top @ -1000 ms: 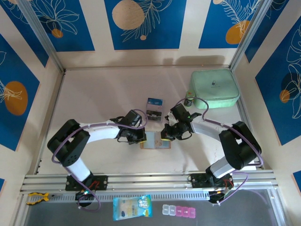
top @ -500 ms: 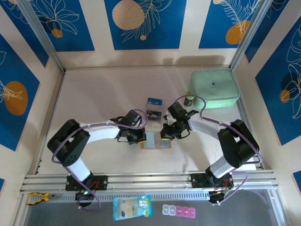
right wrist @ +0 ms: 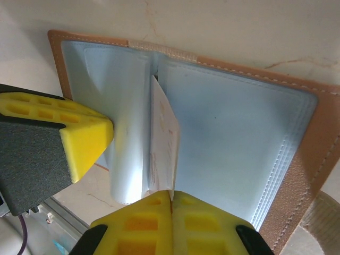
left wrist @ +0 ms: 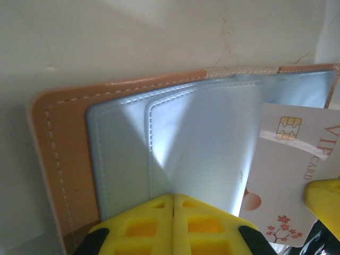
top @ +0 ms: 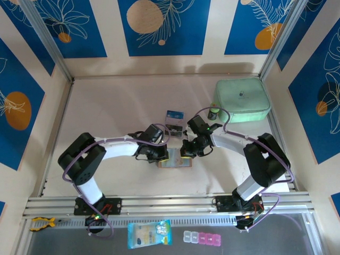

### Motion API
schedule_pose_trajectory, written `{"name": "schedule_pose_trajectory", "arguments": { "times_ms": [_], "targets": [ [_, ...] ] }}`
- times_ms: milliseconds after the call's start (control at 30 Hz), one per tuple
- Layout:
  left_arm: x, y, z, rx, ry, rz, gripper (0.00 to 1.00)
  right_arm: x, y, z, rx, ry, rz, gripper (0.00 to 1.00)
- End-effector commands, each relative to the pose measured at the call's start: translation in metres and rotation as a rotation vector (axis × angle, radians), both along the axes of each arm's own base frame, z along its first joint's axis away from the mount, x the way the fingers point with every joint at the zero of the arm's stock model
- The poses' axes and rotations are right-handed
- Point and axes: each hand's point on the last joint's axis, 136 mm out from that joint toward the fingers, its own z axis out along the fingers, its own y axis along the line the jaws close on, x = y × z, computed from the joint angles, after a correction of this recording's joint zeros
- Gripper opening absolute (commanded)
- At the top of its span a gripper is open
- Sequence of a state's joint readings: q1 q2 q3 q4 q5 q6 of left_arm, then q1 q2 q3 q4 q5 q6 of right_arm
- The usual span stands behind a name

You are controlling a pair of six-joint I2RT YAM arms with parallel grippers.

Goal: Take the credit cards out of the card holder

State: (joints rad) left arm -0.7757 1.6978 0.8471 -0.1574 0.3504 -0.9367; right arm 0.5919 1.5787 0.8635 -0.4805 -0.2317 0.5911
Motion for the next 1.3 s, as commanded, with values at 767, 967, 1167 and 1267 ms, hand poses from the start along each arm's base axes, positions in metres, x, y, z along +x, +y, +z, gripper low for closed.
{"name": "schedule_pose_trajectory", "arguments": {
  "times_ms": [767,967,1167,1267],
  "targets": [
    [0.004,0.031,0.012,0.128,-0.06,0.025,0.07,0.057,-0.032,0.083,-0.187,-0.431,0.456,0.02],
    [0.009,0.035,0.029,0.119,-0.11,0.039,0.1,0.078,-0.041,0.086,-0.303,-0.534,0.708,0.0],
    [0.007,0.048,0.038,0.117,-0.138,0.065,0.12,0.103,-0.029,0.097,-0.296,-0.616,0.869,0.0],
    [0.004,0.056,0.039,0.122,-0.142,0.078,0.14,0.118,-0.021,0.103,-0.283,-0.644,0.913,0.0]
  ]
}}
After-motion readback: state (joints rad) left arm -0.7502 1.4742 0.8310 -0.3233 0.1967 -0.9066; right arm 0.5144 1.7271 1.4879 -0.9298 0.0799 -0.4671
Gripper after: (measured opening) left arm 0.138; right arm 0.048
